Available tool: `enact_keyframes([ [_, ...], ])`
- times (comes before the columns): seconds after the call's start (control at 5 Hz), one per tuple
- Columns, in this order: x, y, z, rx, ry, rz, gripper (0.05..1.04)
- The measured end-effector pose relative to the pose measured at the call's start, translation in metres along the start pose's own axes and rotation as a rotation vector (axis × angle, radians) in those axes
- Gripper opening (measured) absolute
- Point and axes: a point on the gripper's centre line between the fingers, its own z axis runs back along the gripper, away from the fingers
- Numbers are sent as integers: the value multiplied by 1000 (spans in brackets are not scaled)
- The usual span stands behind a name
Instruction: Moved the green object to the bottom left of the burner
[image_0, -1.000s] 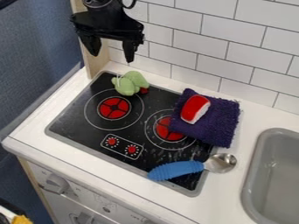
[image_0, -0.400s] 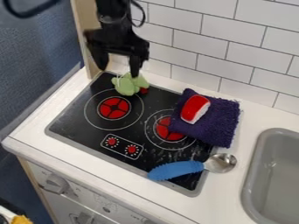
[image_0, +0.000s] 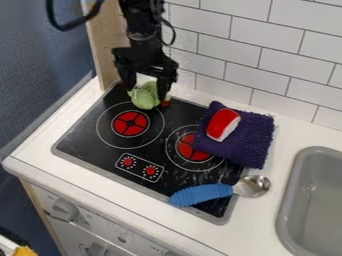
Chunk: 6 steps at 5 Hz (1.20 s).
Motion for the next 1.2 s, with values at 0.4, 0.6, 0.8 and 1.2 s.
enact_keyframes([
  [0.4, -9, 8, -32, 45, 84, -33, 1001],
  [0.6, -14, 10, -40, 71, 98, -43, 1000],
  [0.8, -15, 11, -43, 83, 102, -51, 948],
  [1.2, -16, 7, -41, 73, 81, -32, 484],
])
